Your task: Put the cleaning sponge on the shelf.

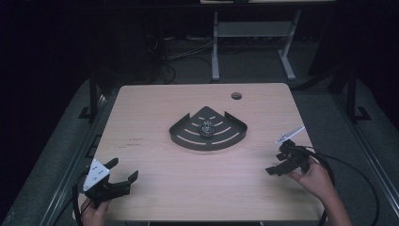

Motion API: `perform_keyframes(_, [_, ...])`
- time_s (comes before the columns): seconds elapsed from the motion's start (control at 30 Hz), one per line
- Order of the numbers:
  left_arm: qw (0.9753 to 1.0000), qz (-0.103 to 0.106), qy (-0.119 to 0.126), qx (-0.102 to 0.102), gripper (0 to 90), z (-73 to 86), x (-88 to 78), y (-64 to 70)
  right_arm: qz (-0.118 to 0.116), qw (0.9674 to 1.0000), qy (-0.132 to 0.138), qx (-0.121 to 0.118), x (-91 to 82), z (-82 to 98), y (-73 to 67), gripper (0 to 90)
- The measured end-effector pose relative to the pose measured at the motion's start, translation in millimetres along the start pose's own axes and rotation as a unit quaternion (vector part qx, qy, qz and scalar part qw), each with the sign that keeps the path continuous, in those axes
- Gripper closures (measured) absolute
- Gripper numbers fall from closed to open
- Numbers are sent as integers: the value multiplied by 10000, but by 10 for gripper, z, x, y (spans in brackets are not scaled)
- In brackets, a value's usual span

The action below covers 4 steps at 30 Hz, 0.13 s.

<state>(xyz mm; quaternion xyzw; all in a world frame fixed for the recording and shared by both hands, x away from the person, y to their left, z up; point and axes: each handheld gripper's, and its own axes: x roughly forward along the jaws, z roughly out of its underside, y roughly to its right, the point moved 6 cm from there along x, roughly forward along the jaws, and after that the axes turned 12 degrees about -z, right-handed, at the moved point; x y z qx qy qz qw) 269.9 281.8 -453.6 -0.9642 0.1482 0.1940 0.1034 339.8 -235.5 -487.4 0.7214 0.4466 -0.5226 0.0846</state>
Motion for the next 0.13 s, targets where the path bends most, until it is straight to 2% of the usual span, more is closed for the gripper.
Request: perform_keyframes(0.13, [10000,16,6,-4,132,-1,7,-2,-19,10000,70,-64,6,21,-57,194])
